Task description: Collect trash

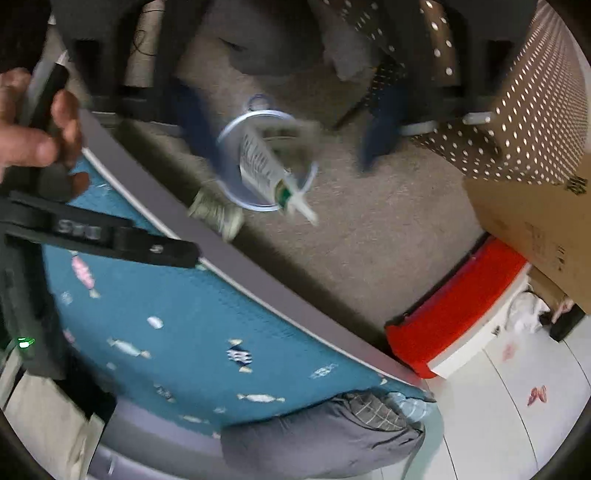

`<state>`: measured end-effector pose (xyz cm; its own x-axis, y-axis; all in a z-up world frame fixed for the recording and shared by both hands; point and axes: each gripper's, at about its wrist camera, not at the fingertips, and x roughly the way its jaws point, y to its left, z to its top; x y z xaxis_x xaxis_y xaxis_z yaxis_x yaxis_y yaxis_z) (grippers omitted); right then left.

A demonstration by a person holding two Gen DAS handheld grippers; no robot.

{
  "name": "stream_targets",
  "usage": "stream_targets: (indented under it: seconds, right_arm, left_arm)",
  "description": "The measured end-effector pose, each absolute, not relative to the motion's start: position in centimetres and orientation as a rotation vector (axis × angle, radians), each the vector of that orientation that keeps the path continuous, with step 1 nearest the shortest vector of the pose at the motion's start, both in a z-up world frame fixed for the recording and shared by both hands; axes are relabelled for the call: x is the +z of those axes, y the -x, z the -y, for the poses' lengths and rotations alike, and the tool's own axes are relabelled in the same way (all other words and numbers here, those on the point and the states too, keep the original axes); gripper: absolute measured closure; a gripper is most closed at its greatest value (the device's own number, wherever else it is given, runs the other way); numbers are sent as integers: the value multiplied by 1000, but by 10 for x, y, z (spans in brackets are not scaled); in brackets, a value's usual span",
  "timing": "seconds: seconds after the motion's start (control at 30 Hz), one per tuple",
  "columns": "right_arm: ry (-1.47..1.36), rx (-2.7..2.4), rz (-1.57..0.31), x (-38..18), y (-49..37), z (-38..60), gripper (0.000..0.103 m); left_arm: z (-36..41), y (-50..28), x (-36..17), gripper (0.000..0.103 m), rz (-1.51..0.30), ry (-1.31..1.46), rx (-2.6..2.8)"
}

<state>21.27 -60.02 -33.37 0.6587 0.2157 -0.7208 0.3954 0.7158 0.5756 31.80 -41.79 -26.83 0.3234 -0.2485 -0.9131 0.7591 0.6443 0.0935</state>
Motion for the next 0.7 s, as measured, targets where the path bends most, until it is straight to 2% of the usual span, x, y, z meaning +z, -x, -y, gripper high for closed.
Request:
stream_targets:
  seconds: [0.07, 0.13, 0.23, 0.5, 0.7]
  right_arm:
    - [-803, -126, -876, -337, -209, 603, 27]
    - [-807, -134, -872, -335, -205, 604, 14]
    - [-804, -153, -862, -330, -195, 605, 6]
    - [-746, -184, -844, -294, -171, 579, 6]
    - [-661, -163, -795, -238, -148, 533, 6]
  left_arm:
    - [417, -320, -269, 8, -1020, -578, -684]
    - [412, -322, -266, 8, -1026, -557, -665]
    - [402, -319, -257, 8, -1009, -508, -646]
    - [362, -288, -206, 8, -875, -404, -626]
    - [316, -243, -158, 8, -743, -346, -579]
